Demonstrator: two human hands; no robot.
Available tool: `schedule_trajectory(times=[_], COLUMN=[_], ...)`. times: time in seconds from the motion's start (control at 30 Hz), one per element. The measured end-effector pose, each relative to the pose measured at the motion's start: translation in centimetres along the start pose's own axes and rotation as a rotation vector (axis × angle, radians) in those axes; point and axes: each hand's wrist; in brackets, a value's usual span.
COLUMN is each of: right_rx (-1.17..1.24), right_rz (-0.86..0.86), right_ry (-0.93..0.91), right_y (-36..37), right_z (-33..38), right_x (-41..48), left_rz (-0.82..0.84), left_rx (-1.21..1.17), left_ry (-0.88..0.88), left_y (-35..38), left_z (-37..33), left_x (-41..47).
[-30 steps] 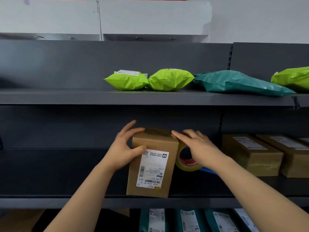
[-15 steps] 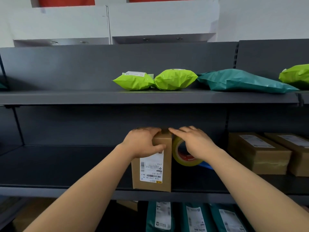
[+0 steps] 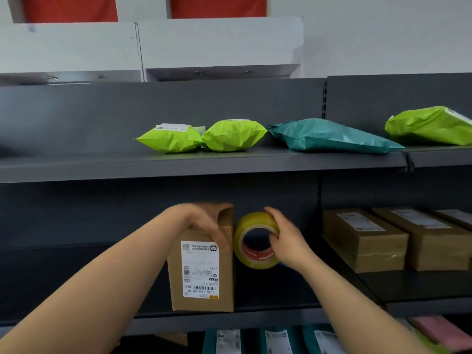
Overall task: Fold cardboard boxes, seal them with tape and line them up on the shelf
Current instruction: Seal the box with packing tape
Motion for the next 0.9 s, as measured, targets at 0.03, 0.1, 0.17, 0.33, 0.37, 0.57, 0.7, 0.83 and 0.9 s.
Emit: schedule_trajectory(times=[0.03,0.1,0.17,0.33,0.37,0.57,0.7,0.83,0.9], right_rx=[0.065,0.226,0.388,0.407,0.359,0.097,-0.130,-0.279,-0.321], right_rz=[-0.064,-0.247,-0.401,-0.436,-0.413,-0.272,-0.235,-0.182,-0.173], right_ry=[0.009,0.035,0.053,-0.015,-0.025,-0.063,-0.204,-0.223,-0.228], right_y=[-0.3,-1.4,-3.0,-5.0,-4.9,-4.2,-4.8,-5.4,-5.4], right_z=[-0.1,0.1,0.6,2.0,1.9,-0.2,-0.7,-1.7,-1.7], right_x=[-0.1,0.0,0.3,1.5,1.6,2.0,2.4,2.6,2.6], left_rz=[-0.043,-0.173,-0.353,-0.521,-0.514,-0.483,-0.467,-0.465,-0.458], left_rx=[-0.014,-0.085,-0.274,-0.746,-0.790,-1.027,-1.128,-1.206,-1.220], left_ry=[0.012,0.061,0.162,0.262,0.251,0.250,0.278,0.302,0.305], left_y=[0.1,0.4,0.6,3.6,4.6,6.9,7.8,8.5,8.6], left_z=[0.0,-0.3,-0.5,-0.3,0.3,4.6,6.3,7.4,7.6], left_x=[-0.2,-0.7,-1.2,-1.6,-1.5,-1.8,-1.8,-1.9,-1.8])
Point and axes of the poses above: each hand's wrist, its own x-axis towards the middle knuckle, its own y-axis out of the palm, z = x × y, and after that the axes turned 5 degrees about -x, right-handed
